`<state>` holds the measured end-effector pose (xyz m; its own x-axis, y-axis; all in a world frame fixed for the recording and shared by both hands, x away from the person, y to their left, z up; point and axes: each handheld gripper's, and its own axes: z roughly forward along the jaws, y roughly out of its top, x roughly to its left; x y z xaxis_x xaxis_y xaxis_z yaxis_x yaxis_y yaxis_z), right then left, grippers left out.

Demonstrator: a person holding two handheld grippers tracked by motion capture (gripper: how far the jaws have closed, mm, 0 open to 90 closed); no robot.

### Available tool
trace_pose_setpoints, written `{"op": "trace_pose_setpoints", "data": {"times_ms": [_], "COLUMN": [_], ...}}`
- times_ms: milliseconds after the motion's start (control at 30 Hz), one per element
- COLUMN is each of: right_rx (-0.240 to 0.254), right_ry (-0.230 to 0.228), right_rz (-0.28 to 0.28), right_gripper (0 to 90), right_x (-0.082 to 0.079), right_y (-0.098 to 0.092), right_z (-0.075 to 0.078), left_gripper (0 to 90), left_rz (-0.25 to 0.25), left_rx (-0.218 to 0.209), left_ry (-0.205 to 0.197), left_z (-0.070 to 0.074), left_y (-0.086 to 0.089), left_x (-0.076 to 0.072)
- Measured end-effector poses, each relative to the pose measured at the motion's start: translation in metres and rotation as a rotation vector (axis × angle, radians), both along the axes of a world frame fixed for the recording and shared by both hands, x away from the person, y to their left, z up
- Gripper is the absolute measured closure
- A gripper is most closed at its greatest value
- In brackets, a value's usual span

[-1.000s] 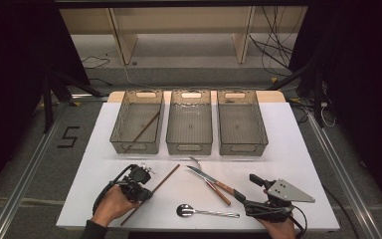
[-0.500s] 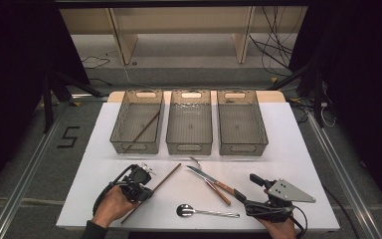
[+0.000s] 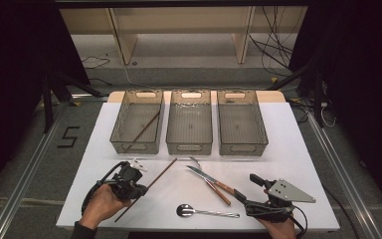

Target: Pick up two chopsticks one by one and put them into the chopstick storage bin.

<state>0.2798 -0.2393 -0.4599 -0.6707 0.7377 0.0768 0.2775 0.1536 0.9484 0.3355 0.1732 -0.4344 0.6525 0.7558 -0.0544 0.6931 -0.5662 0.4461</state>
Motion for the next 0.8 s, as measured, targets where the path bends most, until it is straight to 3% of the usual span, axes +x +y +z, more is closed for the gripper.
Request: {"op": "trace_pose_setpoints", "data": {"times_ms": [433, 800], "right_rx": [0.003, 0.008], "right_ry": [0.006, 0.010], "right_rz": [-0.004, -0.009], "right_gripper": [25.4, 25.4], "right_x": [0.000, 0.001], "right_y": [0.000, -0.001], "right_z": [0.000, -0.001], "left_gripper": [84.9, 84.8], "left_rz": [0.081, 0.114], "left_rx": [-0.119, -0.146], "left_ry": [-0.087, -0.144], "left_z": [0.032, 0.052], "left_y": [0.035, 0.043], "left_x": [0.013, 0.047]}}
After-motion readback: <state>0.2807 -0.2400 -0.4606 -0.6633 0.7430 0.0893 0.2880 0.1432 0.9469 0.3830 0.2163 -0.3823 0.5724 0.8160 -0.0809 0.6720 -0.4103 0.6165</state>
